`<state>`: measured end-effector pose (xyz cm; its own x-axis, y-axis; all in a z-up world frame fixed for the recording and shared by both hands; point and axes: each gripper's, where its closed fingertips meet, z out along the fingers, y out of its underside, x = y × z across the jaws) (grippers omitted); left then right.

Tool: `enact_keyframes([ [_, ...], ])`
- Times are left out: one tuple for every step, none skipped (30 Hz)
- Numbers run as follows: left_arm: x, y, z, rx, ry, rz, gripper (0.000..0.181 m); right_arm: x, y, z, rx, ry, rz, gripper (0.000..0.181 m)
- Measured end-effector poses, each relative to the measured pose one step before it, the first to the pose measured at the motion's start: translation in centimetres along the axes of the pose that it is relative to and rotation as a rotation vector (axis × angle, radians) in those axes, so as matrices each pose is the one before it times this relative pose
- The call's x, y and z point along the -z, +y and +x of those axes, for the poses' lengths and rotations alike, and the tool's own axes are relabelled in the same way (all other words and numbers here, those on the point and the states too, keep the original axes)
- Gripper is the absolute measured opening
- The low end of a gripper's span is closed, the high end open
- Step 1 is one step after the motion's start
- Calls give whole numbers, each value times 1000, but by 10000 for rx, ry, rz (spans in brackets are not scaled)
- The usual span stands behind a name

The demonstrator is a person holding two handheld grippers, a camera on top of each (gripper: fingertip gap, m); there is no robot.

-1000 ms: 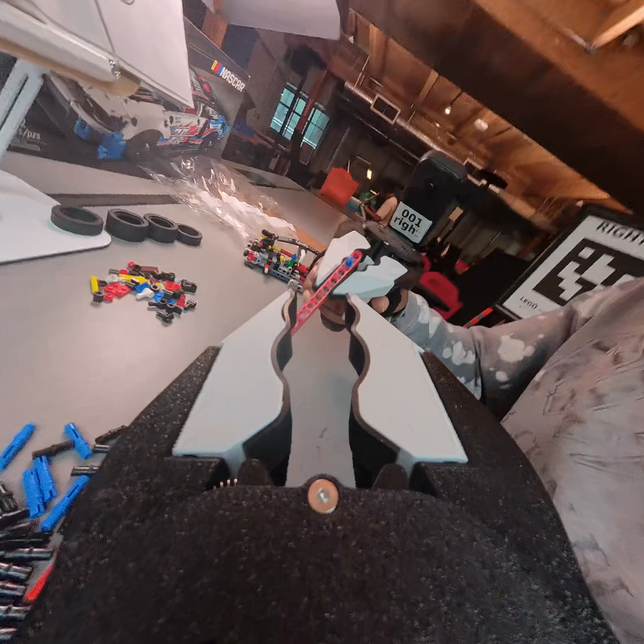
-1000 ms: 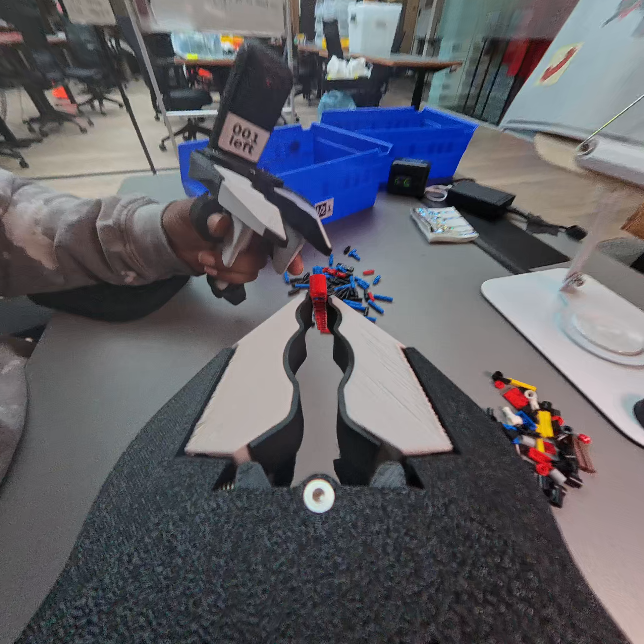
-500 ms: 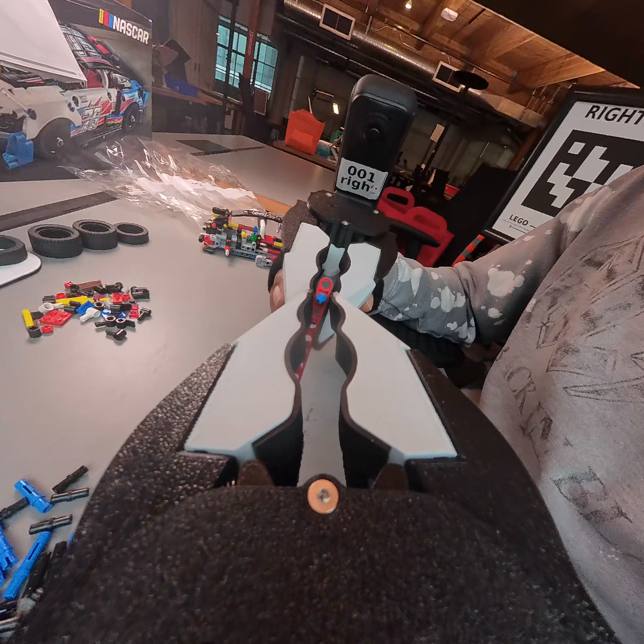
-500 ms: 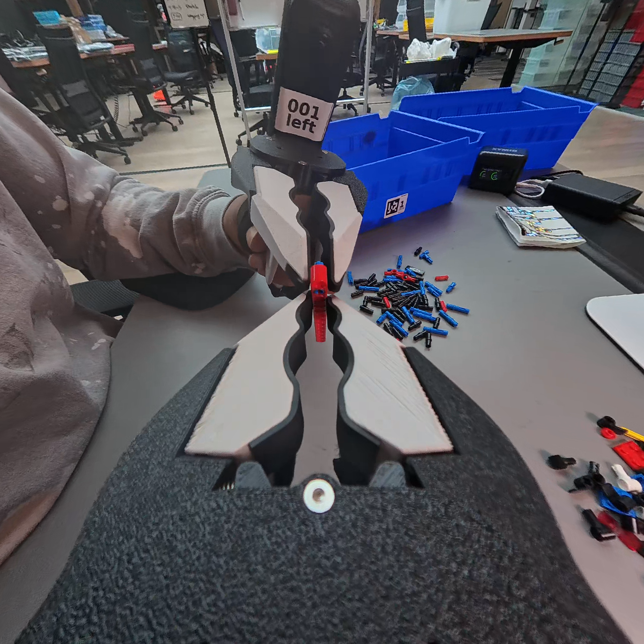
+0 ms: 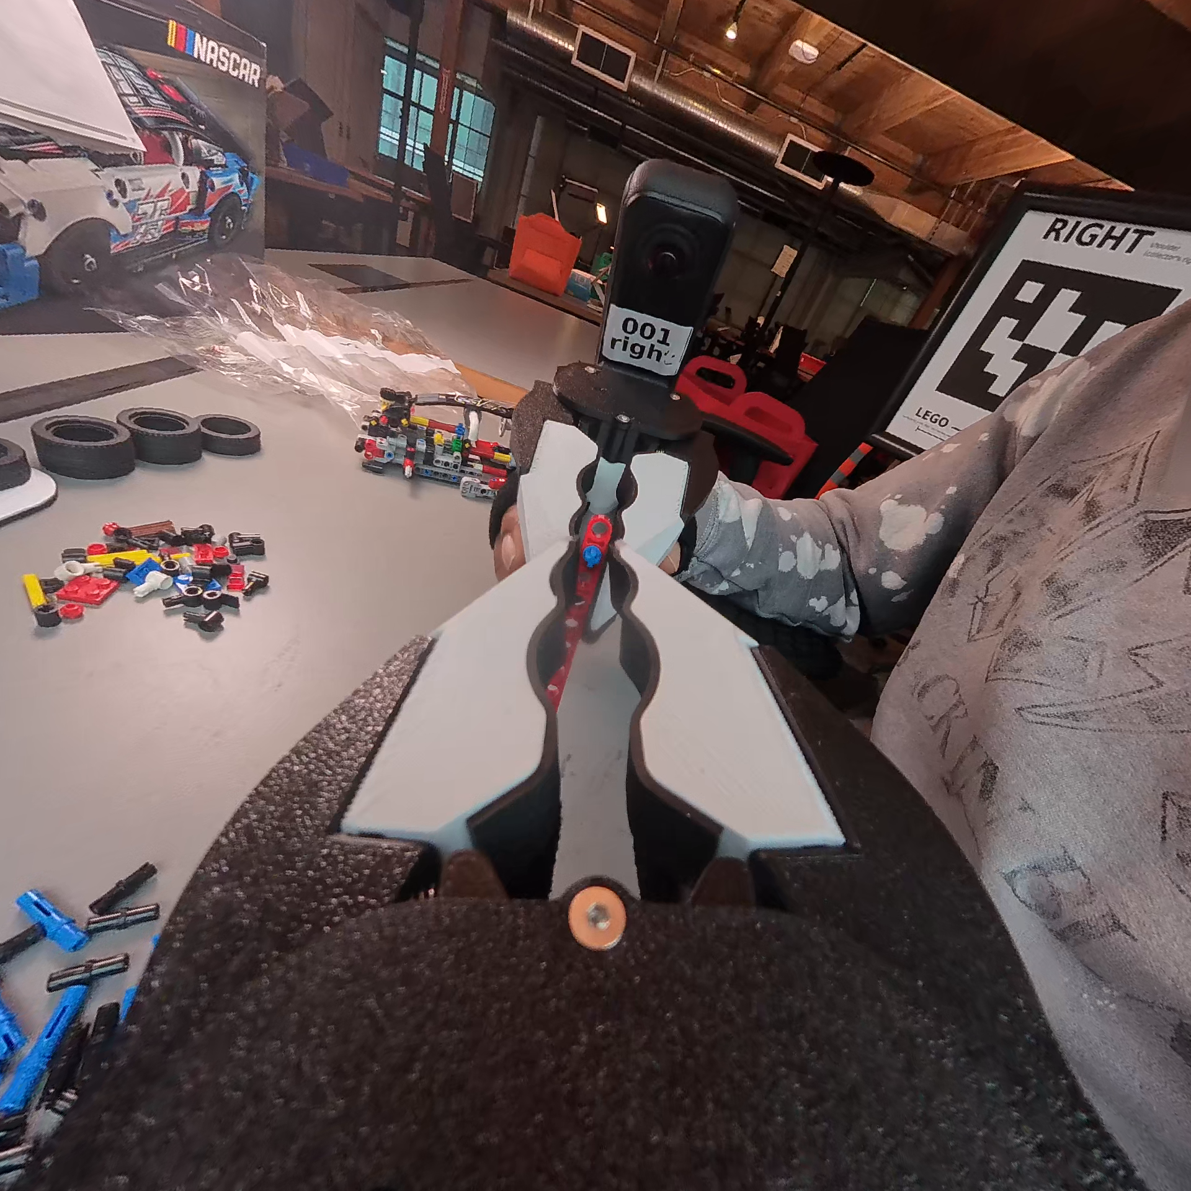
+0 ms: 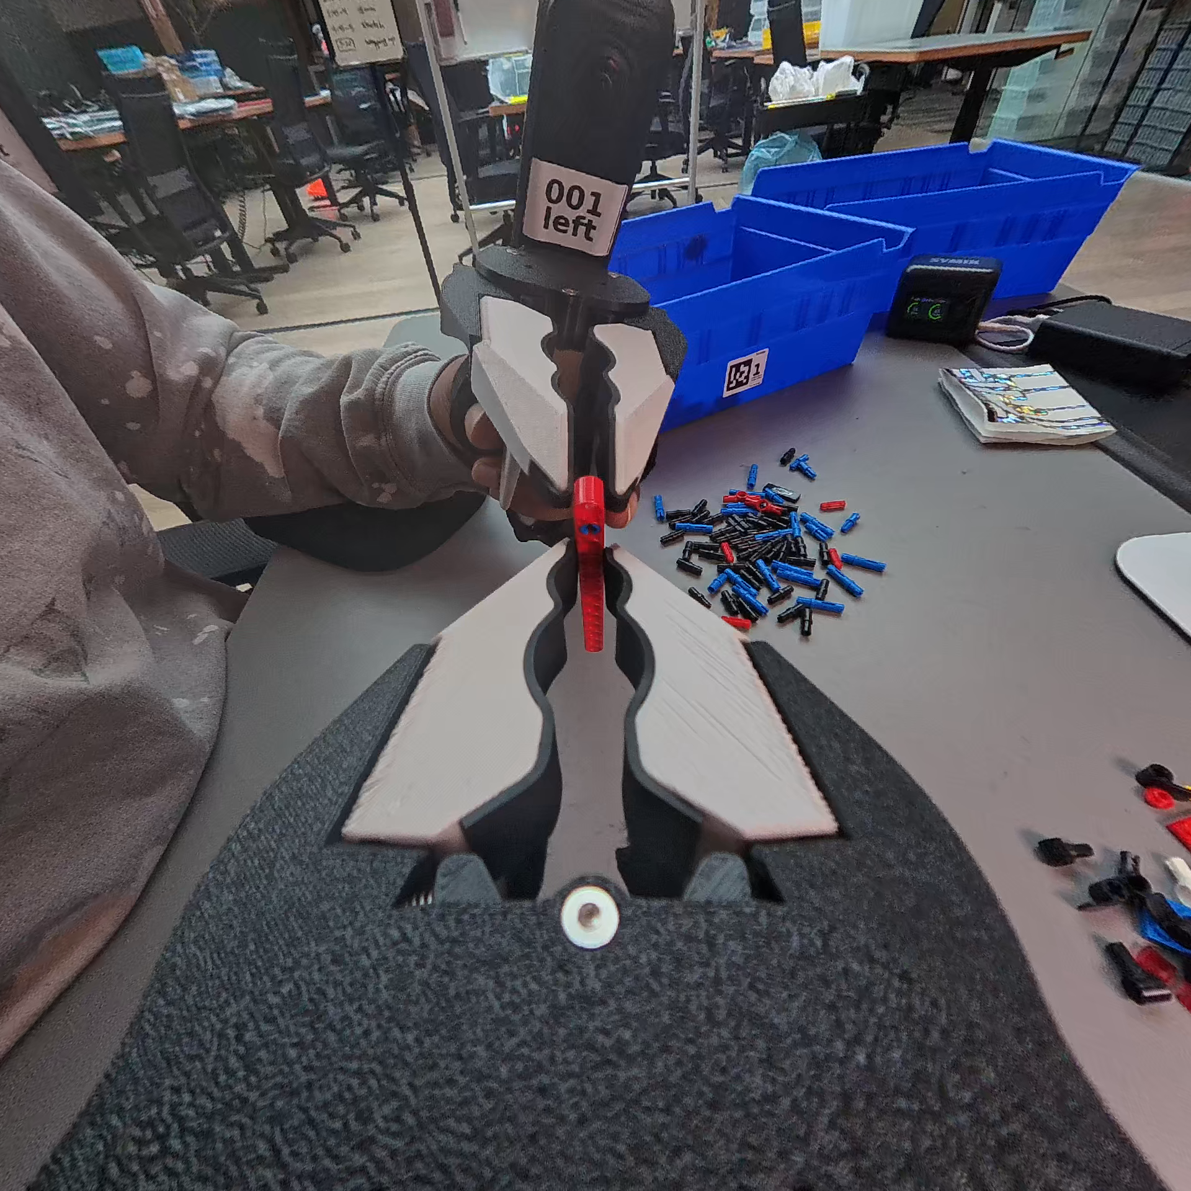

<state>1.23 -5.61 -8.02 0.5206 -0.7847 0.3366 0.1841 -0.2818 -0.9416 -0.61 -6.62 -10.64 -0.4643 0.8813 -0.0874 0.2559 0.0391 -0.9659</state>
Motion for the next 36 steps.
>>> enact_keyframes([
  [56, -90, -22, 10, -6, 52, 6, -2, 73, 65, -21, 6, -14, 7],
  [38, -53, -48, -9, -27, 21, 6, -12, 93, 58, -10, 13, -23, 7],
  [2, 50, -83, -36, -67, -42, 5, -25, 48, 3, -12, -17, -5, 7],
  [-10, 89, -45, -56, -50, -63, 4, -29, 43, 6, -8, -4, -9, 7],
  [19, 11, -11, -16, -10, -19, 4, -11, -11, -10, -17, -13, 22, 7],
  [37, -28, 20, 10, 15, 3, 4, -2, -59, -32, -49, -36, 44, 7],
  [39, -51, -11, -3, 0, 12, 4, 25, -105, -10, -56, -24, 69, 7],
  [41, 19, -49, -63, -48, -21, 3, 38, -86, 18, -59, -19, 53, 7],
  [18, 87, -57, -138, -80, -80, 2, 74, -100, 35, -61, -11, 70, 7],
  [-4, 146, -60, -190, -108, -131, 2, 70, -86, 26, -81, -29, 53, 7],
  [-10, 74, -44, -211, -119, -96, 1, 49, 20, -17, -38, -43, -15, 7],
  [-27, 14, 14, -184, -91, -50, 1, 5, 50, -42, 79, -1, -55, 7],
  [-42, 32, 51, -99, -31, -41, 0, 22, 42, -28, 146, 51, -68, 7],
  [-25, -33, 56, 24, 23, 24, 1, 42, -60, -2, 73, 43, -25, 7],
  [3, -110, 21, 97, 52, 89, 1, 33, -96, -19, -21, -1, 26, 7],
  [7, -73, 40, 51, 49, 71, 1, 10, -41, -43, -34, -24, 9, 7],
  [-10, 24, 9, -38, 4, -4, 1, -5, 51, 16, 20, 9, -24, 7],
  [-8, 33, -6, -56, -19, -13, 2, -6, 32, 9, 7, 0, -2, 7],
  [9, -42, 11, -5, 14, 38, 2, 1, -40, -17, -45, -28, 36, 7],
  [14, -112, 80, 52, 60, 82, 3, -27, 27, -18, -32, -26, -6, 7],
  [17, -107, 22, 41, 28, 70, 4, -29, 47, 20, 8, 10, -19, 7],
  [20, -2, -55, -10, -21, 6, 4, -24, 14, -2, 6, 4, 2, 7],
  [3, 52, -43, -22, -26, -28, 2, -25, 17, -23, -28, -27, 4, 7],
  [9, -18, 1, -5, -4, 15, 2, -16, 6, -4, -20, -14, 6, 7],
  [-6, -10, 6, 16, 8, 11, 2, -16, 20, -19, -5, -10, -2, 7],
  [-8, 62, -38, 27, -3, -40, 2, -22, 60, 50, 9, 28, -37, 7],
  [-2, 69, -71, 10, -30, -50, 2, -27, 84, 56, -1, 29, -33, 7],
  [0, 60, -21, -28, -23, -38, 2, -29, 37, -17, -27, -28, -7, 7],
  [-4, 52, 7, 6, -1, -45, 2, -28, 44, -21, -18, -19, -10, 7],
  [1, 88, -61, 91, -20, -114, 2, -45, 118, 56, 38, 41, -69, 7],
  [67, -28, -92, 85, -49, -63, 1, 14, -101, 89, 4, 41, 82, 7],
  [132, -325, -12, 72, -32, 142, 1, 120, -427, -13, -145, -90, 296, 6],
  [203, -469, 38, 164, 31, 209, 0, 187, -561, -6, -209, -118, 382, 7],
  [278, -445, -42, 85, -6, 193, 0, 261, -564, 39, -154, -97, 379, 7],
  [281, -256, -120, 16, -46, 73, 1, 271, -505, 94, -149, -80, 345, 7],
  [189, -122, -78, -9, -24, 19, 0, 191, -426, -10, -175, -147, 307, 7],
])
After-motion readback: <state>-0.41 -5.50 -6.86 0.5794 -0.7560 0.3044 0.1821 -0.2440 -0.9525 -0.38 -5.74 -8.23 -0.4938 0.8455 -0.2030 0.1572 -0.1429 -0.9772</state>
